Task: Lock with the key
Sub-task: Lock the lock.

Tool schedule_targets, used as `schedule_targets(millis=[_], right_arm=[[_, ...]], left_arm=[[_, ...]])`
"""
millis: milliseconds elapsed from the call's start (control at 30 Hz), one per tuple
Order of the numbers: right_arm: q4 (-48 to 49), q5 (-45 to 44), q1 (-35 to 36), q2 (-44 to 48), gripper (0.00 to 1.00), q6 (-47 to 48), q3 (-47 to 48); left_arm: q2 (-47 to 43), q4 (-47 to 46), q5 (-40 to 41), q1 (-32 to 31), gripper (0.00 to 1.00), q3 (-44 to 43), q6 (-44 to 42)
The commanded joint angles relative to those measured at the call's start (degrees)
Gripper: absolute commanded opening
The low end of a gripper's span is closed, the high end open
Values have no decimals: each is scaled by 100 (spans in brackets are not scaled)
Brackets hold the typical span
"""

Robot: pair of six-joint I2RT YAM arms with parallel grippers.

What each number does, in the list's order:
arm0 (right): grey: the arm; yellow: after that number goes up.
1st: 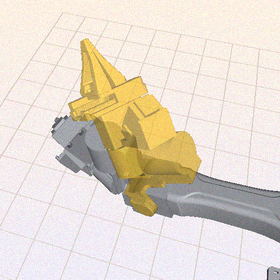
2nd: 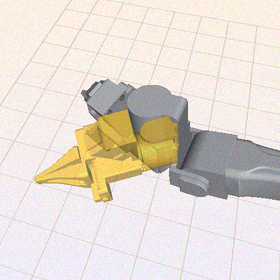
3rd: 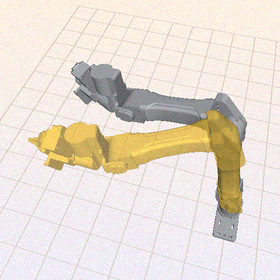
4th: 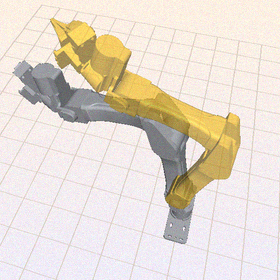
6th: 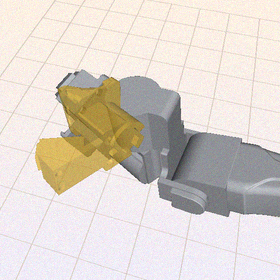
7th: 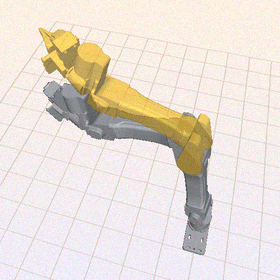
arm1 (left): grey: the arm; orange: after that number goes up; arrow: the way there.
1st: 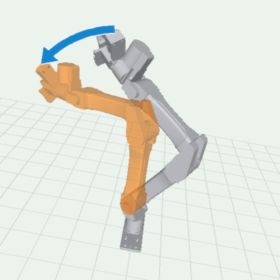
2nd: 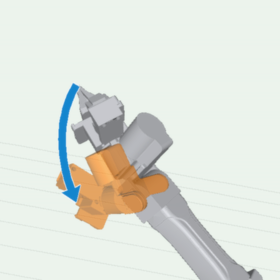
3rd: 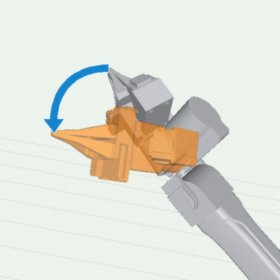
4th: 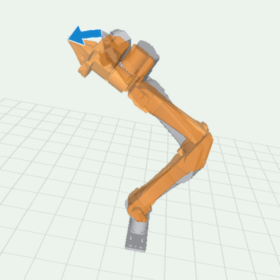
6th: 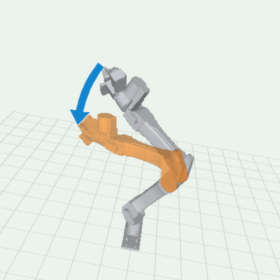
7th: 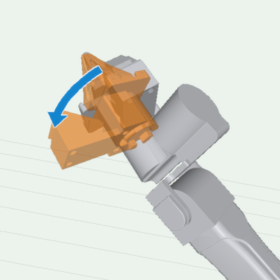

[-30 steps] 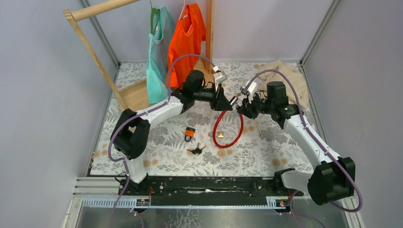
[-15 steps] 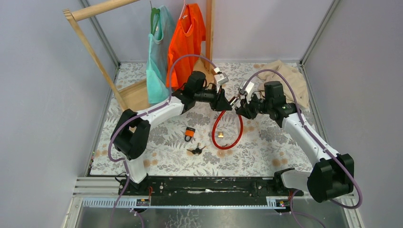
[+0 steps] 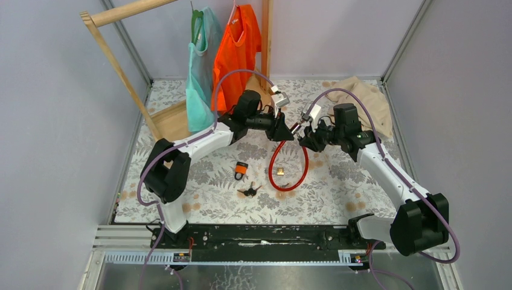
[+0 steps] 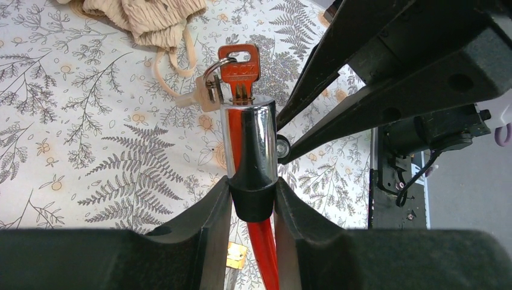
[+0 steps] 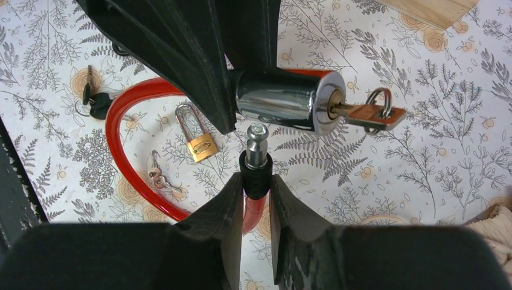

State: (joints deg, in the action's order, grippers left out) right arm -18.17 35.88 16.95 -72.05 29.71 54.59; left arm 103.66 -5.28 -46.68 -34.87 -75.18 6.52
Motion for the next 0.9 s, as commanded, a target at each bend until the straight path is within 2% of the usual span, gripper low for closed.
schedule_targets(millis=[0,767,867], right_arm=[[119,112,98,60,0,-100,221],[-29,97,98,-41,0,-134,365],[-48,83,90,-29,0,-158,397]], left_arm=[[-230,-601,-250,60,0,-28,161],[-304,-379,-234,-133,0,53,-140],[-264,-119,-114,-166,0,-27,-350]])
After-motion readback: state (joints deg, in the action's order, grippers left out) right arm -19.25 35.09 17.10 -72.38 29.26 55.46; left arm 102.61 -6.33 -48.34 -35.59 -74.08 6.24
